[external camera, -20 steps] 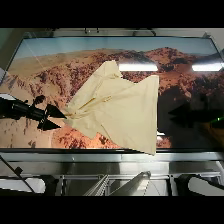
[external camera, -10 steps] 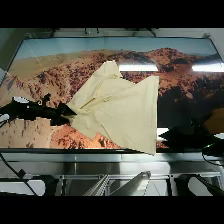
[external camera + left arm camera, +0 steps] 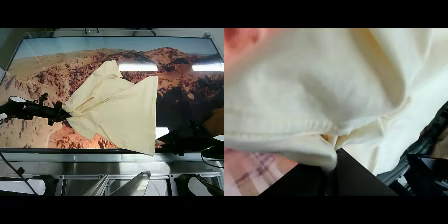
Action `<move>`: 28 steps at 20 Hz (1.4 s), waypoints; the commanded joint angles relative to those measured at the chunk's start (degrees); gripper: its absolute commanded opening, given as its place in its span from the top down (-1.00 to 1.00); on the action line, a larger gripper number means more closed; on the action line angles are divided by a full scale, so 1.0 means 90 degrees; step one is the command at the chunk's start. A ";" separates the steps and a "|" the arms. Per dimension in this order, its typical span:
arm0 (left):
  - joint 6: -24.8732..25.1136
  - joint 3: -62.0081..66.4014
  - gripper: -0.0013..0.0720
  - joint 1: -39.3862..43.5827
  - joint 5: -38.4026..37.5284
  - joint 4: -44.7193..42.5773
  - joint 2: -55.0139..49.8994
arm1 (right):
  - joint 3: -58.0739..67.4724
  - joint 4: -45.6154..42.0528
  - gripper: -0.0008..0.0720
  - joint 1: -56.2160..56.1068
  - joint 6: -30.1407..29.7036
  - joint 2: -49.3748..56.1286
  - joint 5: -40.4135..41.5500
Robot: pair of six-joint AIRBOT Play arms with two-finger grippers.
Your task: Fold the shirts.
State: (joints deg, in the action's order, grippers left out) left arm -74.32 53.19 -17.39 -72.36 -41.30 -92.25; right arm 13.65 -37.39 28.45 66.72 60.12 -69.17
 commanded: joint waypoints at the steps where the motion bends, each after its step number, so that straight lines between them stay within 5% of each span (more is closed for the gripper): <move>1: 0.0092 0.0039 0.89 -0.0245 -0.0571 0.0053 0.0007 | -0.0046 -0.0551 -0.28 0.0000 0.0306 0.0000 0.0024; 11: 0.0121 0.0039 0.89 -0.0240 -0.0593 0.0053 0.0007 | -0.0636 0.1195 -0.28 -0.2171 0.0126 0.0238 0.1491; 12: 0.0121 0.0039 0.89 -0.0240 -0.0593 0.0056 0.0007 | -0.0636 0.1518 -0.01 -0.2312 -0.0100 0.0323 0.1562; 13: 0.0121 0.0039 0.89 -0.0240 -0.0593 0.0053 0.0005 | -0.0636 0.1778 0.52 -0.2363 -0.0410 0.0386 0.1530; 15: 0.0163 0.0039 0.89 -0.0240 -0.0634 0.0053 0.0007 | -0.0624 0.2028 0.94 -0.2365 -0.0663 0.0398 0.1430; 22: 0.0478 0.0500 0.89 -0.0296 -0.2072 0.0129 0.0024 | 0.0260 0.2008 0.95 -0.1246 -0.0733 -0.0529 0.0658; 24: 0.0471 0.0835 0.89 -0.0449 -0.2900 0.0906 0.0255 | 0.1020 0.1996 0.95 -0.0177 -0.0719 -0.0962 -0.0338; 26: 0.0554 0.1314 0.89 -0.0661 -0.3776 0.2744 0.0772 | 0.2361 0.1957 0.95 0.1098 -0.0432 -0.1411 -0.1015; 28: 0.0874 0.1802 0.88 -0.0950 -0.3781 0.4388 0.1462 | 0.3917 0.1906 0.95 0.2135 -0.0100 -0.1479 -0.1253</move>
State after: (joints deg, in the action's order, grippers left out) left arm -69.54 64.01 -23.14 -98.30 -22.33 -85.43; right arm 33.56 -19.94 35.16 62.17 49.67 -73.36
